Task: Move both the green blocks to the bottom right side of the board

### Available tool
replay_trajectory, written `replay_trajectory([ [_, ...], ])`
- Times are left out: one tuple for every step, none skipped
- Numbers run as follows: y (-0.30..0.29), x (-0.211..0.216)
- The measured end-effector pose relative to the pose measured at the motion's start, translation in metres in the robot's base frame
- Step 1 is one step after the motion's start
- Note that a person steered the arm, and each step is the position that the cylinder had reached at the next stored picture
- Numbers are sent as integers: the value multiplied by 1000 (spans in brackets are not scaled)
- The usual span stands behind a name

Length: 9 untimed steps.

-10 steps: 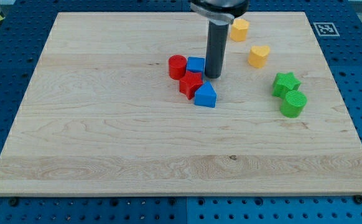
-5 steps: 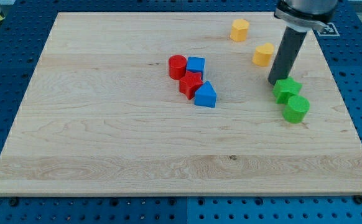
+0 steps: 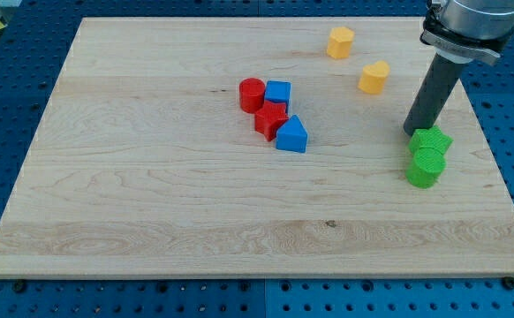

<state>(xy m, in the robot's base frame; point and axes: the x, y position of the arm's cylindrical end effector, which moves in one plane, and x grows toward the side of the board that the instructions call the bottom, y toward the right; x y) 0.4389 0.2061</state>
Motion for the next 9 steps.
replay_trajectory([
  [0, 1],
  [0, 3],
  [0, 11],
  [0, 24],
  [0, 31],
  [0, 49],
  [0, 55],
  [8, 26],
  [28, 25],
])
